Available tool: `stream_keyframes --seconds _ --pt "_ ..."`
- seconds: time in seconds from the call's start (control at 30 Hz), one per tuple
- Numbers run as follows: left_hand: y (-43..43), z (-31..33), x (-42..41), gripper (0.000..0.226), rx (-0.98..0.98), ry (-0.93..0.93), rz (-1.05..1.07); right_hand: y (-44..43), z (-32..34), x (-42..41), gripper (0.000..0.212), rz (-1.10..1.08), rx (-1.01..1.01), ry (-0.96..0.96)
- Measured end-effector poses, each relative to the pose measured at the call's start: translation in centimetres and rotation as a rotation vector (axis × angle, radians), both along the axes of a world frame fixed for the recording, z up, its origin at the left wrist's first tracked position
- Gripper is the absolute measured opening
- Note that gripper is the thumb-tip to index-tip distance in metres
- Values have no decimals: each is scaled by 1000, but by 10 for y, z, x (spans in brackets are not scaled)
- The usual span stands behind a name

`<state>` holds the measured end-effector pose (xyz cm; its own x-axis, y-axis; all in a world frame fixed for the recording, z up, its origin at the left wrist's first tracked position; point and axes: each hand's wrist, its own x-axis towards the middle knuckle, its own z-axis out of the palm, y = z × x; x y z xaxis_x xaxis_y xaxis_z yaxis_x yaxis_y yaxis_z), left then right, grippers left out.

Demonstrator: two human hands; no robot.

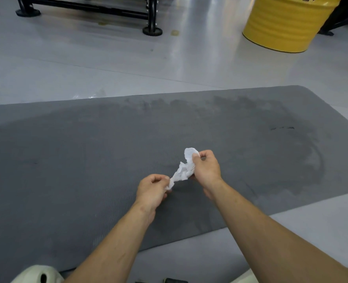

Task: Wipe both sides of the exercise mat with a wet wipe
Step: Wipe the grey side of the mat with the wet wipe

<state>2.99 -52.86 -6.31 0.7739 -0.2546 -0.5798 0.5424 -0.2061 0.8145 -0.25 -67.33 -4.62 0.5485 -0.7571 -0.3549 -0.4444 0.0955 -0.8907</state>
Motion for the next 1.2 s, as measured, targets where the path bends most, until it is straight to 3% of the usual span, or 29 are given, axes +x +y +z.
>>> stream_keyframes --seconds 0.13,0.27,0.33,0.43,0.57,0.67,0.77,0.9,1.03,1.1,1.2 --pt "1 -6 2 9 95 -137 -53 -6 4 -5 10 -38 -176 17" --pt "7 -12 -6 6 431 -533 -476 -3 7 -12 10 278 -493 137" --pt "12 -14 -12 25 578 -714 -703 1 2 -18 10 549 -600 290" --pt "19 -12 -18 64 675 -797 -929 9 -9 -33 12 896 -636 530" --pt "32 -13 -24 124 736 -771 -1172 12 -10 -50 26 1066 -751 616" --pt "40 -18 -27 143 847 -835 -1323 14 -6 -53 24 1188 -811 645" --pt "41 -16 -26 132 848 -899 -1317 15 1 -58 36 1292 -822 670" --pt "39 -4 -29 105 821 -881 -1376 20 10 -67 85 1364 -878 727" --pt "36 10 -23 48 824 -966 -1233 24 4 -72 76 1398 -1037 713" --pt "43 10 -13 49 833 -1000 -1214 24 -1 -74 88 1426 -1098 746" --pt "58 1 -10 82 874 -925 -1334 26 -4 -73 113 1462 -1138 794"
